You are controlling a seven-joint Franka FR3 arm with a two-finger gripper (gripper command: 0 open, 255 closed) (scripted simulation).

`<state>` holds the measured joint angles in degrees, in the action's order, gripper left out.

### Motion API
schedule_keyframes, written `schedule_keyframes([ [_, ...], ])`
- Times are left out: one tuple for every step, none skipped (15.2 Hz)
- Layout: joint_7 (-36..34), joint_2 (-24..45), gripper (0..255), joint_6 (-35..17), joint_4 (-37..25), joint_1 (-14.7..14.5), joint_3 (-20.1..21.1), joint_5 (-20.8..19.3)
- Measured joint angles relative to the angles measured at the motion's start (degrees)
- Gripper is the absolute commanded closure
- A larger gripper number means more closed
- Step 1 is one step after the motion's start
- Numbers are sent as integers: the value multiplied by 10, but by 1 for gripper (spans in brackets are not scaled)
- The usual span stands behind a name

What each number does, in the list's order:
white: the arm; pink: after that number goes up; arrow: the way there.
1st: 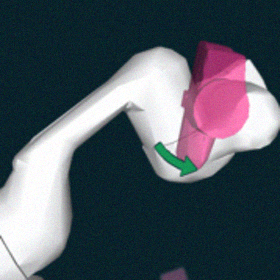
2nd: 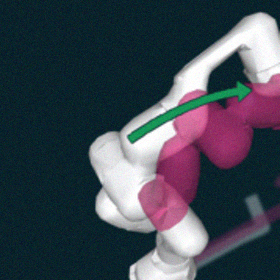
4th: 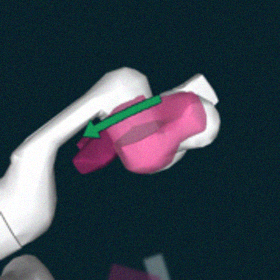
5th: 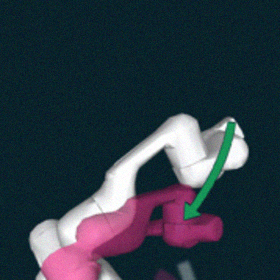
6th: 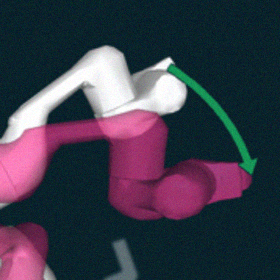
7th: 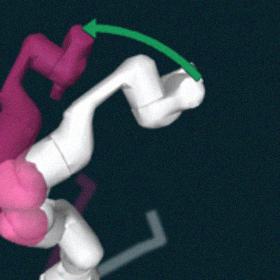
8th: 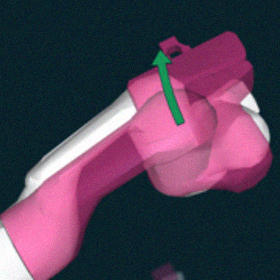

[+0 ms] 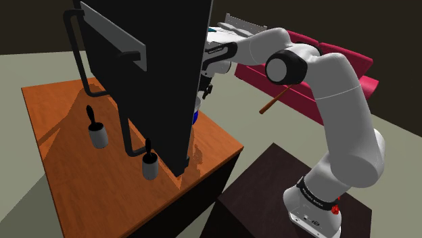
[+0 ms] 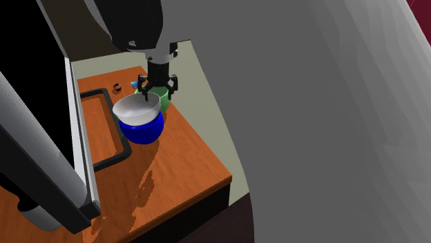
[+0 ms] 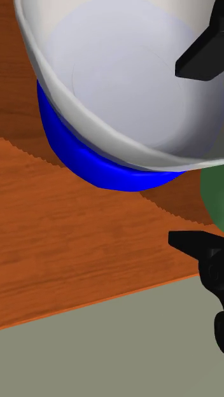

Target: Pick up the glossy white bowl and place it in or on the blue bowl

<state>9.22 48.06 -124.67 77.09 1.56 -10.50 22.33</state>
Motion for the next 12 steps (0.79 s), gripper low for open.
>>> schedule_keyframes([
  [0,0,0,0,0,0,0,0],
  [-1,-5,0,6,-1,0,-1,-1],
  [-1,-14,0,13,1,1,-3,-3],
  [-4,-23,0,23,-1,0,-5,-5],
  [-5,-37,0,32,4,0,-7,-8],
  [-5,-41,0,38,2,1,-8,-9],
  [-5,-42,0,40,2,2,-9,-9],
  [-5,-43,0,42,1,2,-9,-9],
  [-5,-42,0,43,0,2,-9,-10],
  [-5,-43,0,43,0,2,-9,-10],
  [-5,-43,0,43,0,2,-9,-10],
  [-5,-42,0,43,0,2,-9,-10],
])
